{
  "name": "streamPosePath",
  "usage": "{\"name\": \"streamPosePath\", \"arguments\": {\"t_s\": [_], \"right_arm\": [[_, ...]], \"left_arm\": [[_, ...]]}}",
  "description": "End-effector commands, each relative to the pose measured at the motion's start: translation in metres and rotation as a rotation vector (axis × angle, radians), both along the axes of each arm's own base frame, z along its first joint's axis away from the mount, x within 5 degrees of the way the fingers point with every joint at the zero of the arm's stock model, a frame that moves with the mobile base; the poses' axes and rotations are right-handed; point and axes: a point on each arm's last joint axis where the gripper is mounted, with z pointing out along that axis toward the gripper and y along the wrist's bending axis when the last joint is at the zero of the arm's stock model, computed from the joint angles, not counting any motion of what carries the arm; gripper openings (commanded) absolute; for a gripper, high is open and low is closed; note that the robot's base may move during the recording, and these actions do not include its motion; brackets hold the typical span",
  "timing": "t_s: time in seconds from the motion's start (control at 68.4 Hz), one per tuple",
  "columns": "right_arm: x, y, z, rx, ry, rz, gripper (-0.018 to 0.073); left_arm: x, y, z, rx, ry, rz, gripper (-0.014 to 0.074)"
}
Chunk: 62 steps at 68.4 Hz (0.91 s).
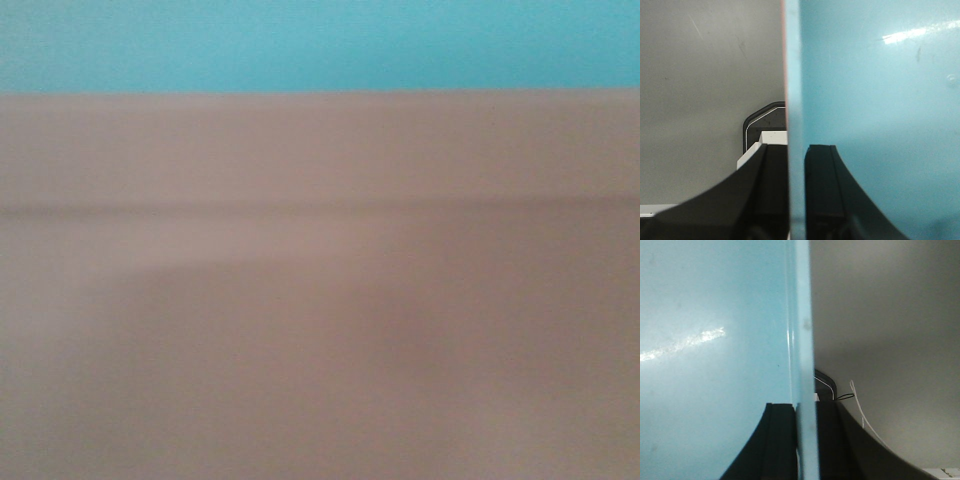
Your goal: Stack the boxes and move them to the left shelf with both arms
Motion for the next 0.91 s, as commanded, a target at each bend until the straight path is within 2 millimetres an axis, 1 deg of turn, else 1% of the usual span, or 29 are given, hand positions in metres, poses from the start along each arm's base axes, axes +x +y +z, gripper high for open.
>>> {"name": "streamPosePath", "arguments": {"t_s": [0.0, 0.892], "right_arm": [[-0.0043, -0.0058, 0.0151, 0.015, -0.023, -0.007, 0.0057], [-0.0043, -0.0058, 0.0151, 0.015, -0.023, -0.007, 0.0057]], "left_arm": [[-0.0145, 0.0039, 0.0187, -0.049, 0.053, -0.011, -0.0012], [-0.0145, 0.0039, 0.0187, -0.049, 0.053, -0.011, -0.0012]]}}
